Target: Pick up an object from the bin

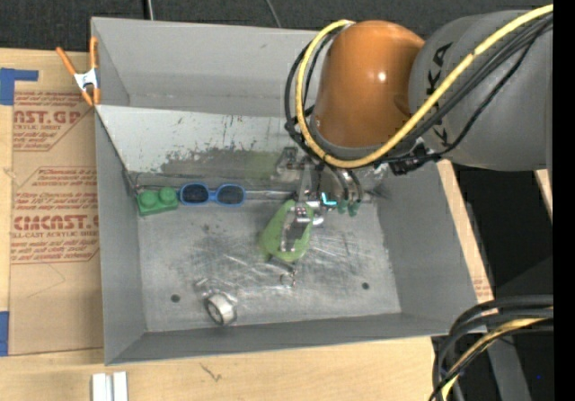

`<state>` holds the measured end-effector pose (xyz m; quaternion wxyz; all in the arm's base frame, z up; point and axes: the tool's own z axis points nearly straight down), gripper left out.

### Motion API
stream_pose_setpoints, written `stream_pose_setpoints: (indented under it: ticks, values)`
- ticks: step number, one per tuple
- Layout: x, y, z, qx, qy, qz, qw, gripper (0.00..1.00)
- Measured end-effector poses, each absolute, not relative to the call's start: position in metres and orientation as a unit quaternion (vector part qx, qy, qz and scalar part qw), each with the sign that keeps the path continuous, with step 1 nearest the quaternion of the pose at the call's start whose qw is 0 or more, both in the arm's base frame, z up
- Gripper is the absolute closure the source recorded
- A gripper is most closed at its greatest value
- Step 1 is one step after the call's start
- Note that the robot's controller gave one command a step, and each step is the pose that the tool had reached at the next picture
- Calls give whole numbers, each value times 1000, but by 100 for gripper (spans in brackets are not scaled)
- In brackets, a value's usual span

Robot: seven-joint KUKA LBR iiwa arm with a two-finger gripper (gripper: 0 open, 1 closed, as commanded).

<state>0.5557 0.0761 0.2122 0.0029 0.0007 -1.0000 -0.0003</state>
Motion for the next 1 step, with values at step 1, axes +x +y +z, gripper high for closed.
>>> stream_pose_setpoints:
  ticks: [1]
  values:
    - [516, 184, 85, 43, -999, -1, 4, 0]
